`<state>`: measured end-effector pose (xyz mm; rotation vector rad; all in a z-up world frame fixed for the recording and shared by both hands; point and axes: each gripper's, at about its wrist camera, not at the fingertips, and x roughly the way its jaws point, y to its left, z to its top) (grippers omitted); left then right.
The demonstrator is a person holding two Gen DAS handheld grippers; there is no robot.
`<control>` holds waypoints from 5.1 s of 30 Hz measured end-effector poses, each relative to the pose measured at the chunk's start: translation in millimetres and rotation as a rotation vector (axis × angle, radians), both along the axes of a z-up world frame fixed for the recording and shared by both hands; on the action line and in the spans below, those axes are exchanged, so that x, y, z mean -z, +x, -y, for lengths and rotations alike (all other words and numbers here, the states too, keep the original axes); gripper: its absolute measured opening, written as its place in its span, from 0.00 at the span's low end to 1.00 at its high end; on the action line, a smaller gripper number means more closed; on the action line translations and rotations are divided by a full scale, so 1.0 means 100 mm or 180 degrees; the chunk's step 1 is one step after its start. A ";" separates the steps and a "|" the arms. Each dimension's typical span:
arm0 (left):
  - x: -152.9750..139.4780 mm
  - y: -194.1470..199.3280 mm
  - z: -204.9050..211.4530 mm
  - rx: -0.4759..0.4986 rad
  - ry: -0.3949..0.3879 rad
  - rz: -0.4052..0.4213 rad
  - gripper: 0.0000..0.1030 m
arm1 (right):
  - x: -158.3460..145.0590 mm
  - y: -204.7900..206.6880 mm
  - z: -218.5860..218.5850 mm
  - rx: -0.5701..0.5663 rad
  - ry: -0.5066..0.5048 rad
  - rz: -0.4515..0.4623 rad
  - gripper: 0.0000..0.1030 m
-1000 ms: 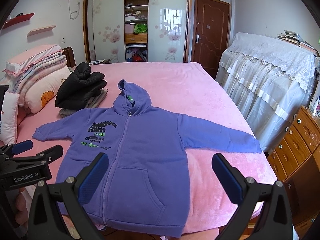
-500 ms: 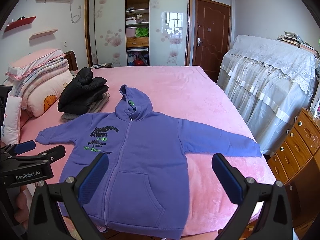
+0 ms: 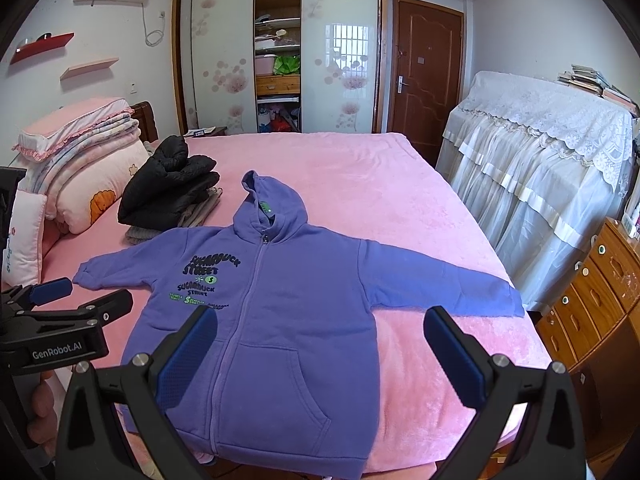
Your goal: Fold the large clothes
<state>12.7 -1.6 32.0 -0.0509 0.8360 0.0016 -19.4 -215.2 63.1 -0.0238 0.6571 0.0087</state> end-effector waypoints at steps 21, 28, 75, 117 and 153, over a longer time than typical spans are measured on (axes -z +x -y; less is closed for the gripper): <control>-0.12 0.19 0.19 0.0099 0.0140 0.0038 1.00 | 0.00 0.06 0.04 0.0035 -0.0023 -0.0008 1.00; -0.29 0.44 0.38 0.0195 0.0216 0.0150 1.00 | -0.12 0.24 0.44 0.0195 0.0010 0.0063 1.00; 2.07 2.76 4.17 0.1269 0.0781 -0.0314 1.00 | 2.55 1.48 4.43 0.2222 0.2132 -0.1124 0.66; 1.71 2.63 0.12 -0.0077 0.0133 -0.0556 1.00 | 1.78 3.03 -0.01 -0.0423 0.0162 -0.0770 0.16; 2.59 3.37 0.94 0.0706 -0.1440 -0.1294 0.49 | 2.00 1.99 0.70 0.0126 0.0420 -0.0536 0.49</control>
